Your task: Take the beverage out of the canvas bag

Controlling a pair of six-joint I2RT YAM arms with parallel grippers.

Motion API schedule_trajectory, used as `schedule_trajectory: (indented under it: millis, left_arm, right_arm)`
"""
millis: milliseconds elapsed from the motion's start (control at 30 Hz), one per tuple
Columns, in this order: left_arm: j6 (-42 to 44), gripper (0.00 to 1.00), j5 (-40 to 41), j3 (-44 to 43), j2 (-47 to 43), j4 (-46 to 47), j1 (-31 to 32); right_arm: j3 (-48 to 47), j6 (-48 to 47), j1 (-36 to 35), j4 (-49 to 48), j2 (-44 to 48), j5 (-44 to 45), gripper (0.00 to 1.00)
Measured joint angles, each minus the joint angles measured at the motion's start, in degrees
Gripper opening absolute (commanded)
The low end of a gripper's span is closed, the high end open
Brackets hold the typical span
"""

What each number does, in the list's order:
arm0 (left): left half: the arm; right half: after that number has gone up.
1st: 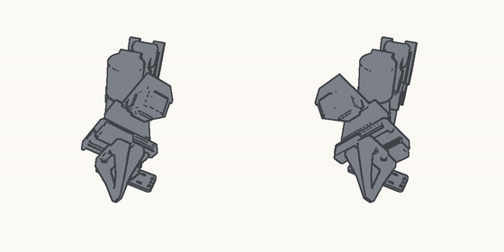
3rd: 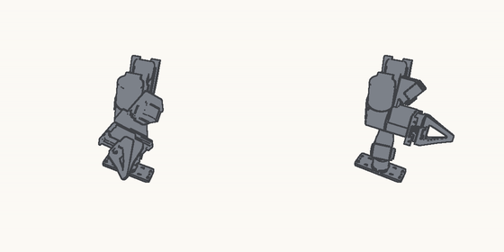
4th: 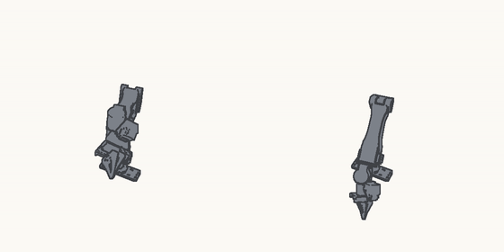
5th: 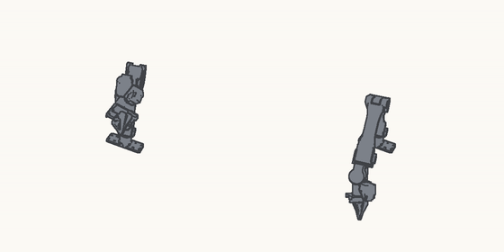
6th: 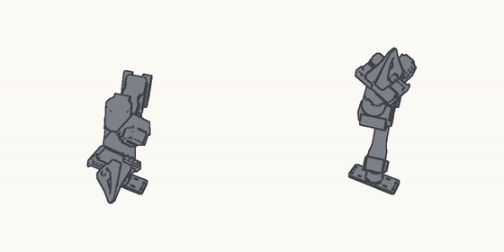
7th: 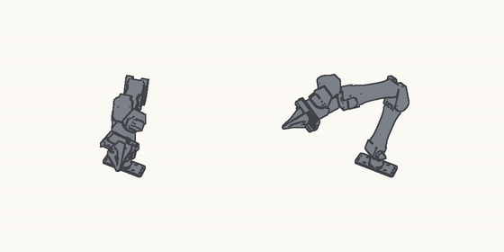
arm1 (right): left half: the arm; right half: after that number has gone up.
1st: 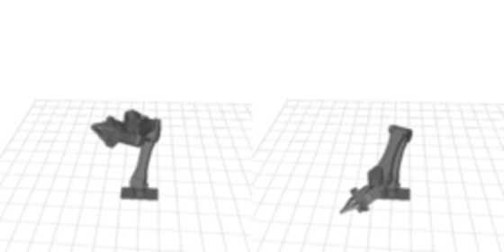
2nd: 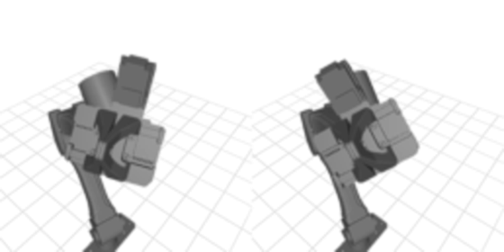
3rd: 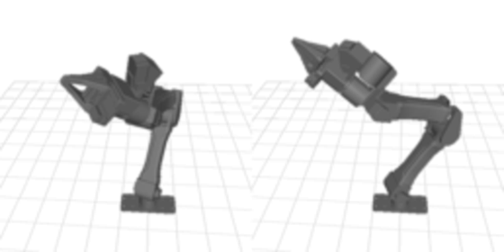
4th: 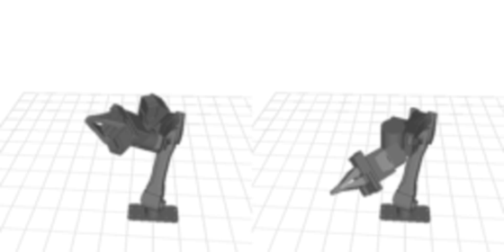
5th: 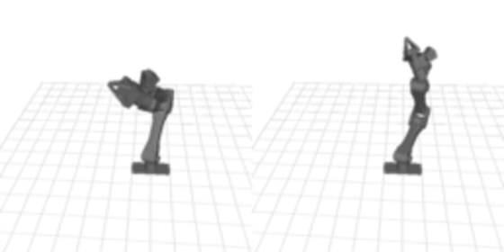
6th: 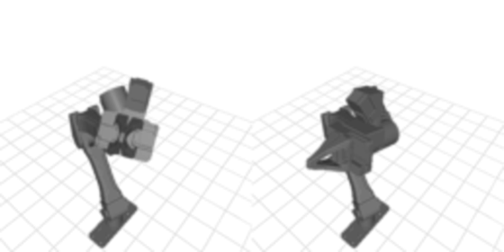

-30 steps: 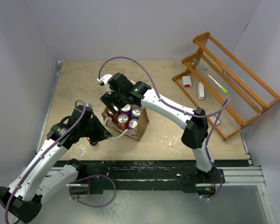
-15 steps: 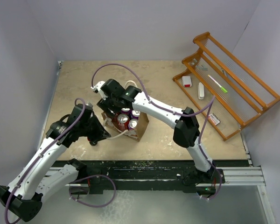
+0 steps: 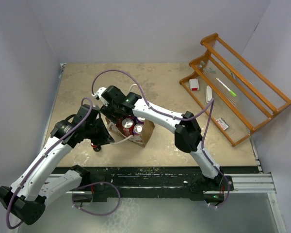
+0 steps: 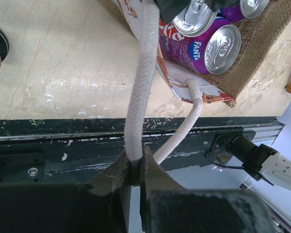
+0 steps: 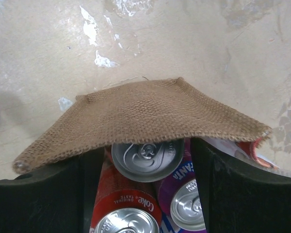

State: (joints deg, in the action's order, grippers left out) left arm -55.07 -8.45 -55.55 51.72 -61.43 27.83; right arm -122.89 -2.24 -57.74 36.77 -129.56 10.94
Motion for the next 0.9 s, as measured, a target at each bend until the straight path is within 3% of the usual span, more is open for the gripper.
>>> schedule_trajectory:
  millis: [300, 600, 767, 900]
  left_arm:
    - [2.12, 0.00, 0.90, -1.49, 1.62, -1.01, 0.00]
    - [2.27, 0.00, 1.22, -1.55, 1.75, -1.31, -0.02]
    - [2.27, 0.00, 1.42, -1.55, 1.73, -1.75, -0.04]
    - [2.23, 0.00, 1.44, -1.55, 1.64, -1.97, -0.07]
  right_arm:
    - [0.00, -0.42, 0.02, -0.17, -2.71, 0.07, 0.80]
    - [-0.11, -0.37, 0.11, -0.17, -2.86, 0.04, 0.77]
    - [-0.42, -0.44, 0.09, -0.31, -3.28, 0.02, 0.68]
    - [-0.66, -0.55, 0.09, -0.11, -3.28, 0.02, 0.45]
